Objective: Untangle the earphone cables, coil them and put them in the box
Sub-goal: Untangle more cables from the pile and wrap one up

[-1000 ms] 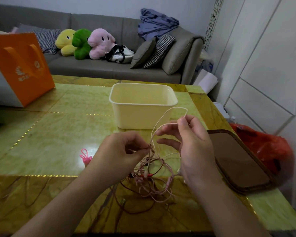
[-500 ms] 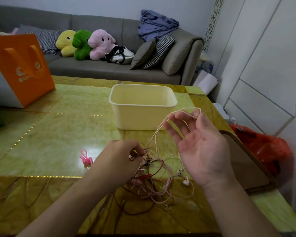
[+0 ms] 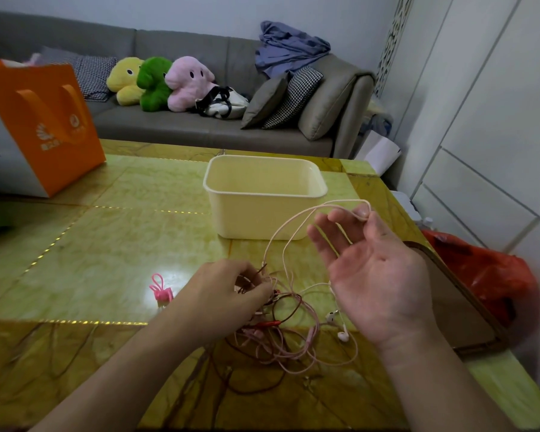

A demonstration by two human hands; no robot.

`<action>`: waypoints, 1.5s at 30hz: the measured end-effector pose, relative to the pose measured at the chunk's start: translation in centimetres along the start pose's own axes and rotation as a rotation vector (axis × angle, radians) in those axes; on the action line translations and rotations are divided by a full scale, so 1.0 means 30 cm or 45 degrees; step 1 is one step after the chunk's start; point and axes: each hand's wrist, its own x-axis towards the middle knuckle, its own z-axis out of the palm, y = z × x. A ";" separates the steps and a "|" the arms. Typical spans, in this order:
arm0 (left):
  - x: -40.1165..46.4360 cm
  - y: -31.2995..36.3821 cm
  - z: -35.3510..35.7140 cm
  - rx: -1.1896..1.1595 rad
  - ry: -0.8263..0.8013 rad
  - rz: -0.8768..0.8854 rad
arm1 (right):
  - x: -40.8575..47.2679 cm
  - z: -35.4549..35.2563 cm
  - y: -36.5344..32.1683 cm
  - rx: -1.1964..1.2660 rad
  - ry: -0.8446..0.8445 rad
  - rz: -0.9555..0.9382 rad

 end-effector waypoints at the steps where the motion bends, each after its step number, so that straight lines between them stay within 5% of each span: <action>1: 0.001 0.002 -0.001 0.004 0.008 -0.001 | 0.001 0.000 -0.003 0.020 -0.003 -0.001; 23: 0.010 -0.003 0.012 -0.291 0.146 0.159 | -0.001 -0.003 0.016 -0.054 -0.063 0.092; 30: 0.016 -0.002 -0.006 -0.736 0.106 0.078 | 0.002 -0.010 0.015 -0.056 -0.046 0.105; 38: 0.010 0.009 0.024 -0.461 0.110 0.219 | -0.004 0.000 0.026 -0.053 -0.083 0.133; 45: -0.013 0.050 -0.039 -1.143 0.081 0.101 | 0.013 -0.026 0.012 -0.295 0.227 0.184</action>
